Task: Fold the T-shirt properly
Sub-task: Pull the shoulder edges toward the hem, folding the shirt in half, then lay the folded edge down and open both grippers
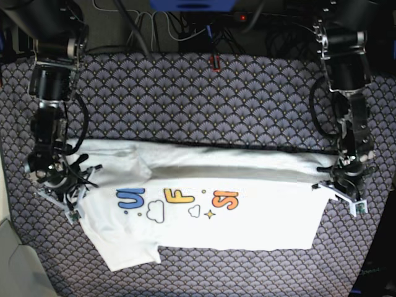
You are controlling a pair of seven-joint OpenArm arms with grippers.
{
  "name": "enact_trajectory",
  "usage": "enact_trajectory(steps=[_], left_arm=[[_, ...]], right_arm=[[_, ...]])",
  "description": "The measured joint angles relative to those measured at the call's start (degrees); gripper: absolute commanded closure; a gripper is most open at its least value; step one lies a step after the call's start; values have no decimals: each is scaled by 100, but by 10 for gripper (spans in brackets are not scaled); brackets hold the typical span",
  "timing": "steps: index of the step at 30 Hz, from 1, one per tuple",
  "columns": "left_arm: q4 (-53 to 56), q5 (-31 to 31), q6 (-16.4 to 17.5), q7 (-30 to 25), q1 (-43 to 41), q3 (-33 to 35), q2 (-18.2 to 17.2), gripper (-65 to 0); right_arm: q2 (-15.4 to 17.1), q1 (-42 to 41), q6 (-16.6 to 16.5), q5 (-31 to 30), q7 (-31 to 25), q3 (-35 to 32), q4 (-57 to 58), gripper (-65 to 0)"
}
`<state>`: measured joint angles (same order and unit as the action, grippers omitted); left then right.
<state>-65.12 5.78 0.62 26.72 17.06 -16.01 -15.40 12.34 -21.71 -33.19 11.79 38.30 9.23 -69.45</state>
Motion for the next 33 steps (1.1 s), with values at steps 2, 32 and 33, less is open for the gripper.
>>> enact_trajectory(steps=[2, 32, 33], left_arm=[[0, 0, 4, -2, 26, 0, 7, -5], [-87, 50, 7, 4, -293, -28, -48, -495], [-199, 42, -2, -7, -415, -31, -68, -496]], right_arm=[[-7, -13, -2, 114, 7, 2, 4, 0], [-33, 520, -4, 190, 264, 35, -826, -328], [-28, 632, -2, 170, 245, 35, -1019, -328]])
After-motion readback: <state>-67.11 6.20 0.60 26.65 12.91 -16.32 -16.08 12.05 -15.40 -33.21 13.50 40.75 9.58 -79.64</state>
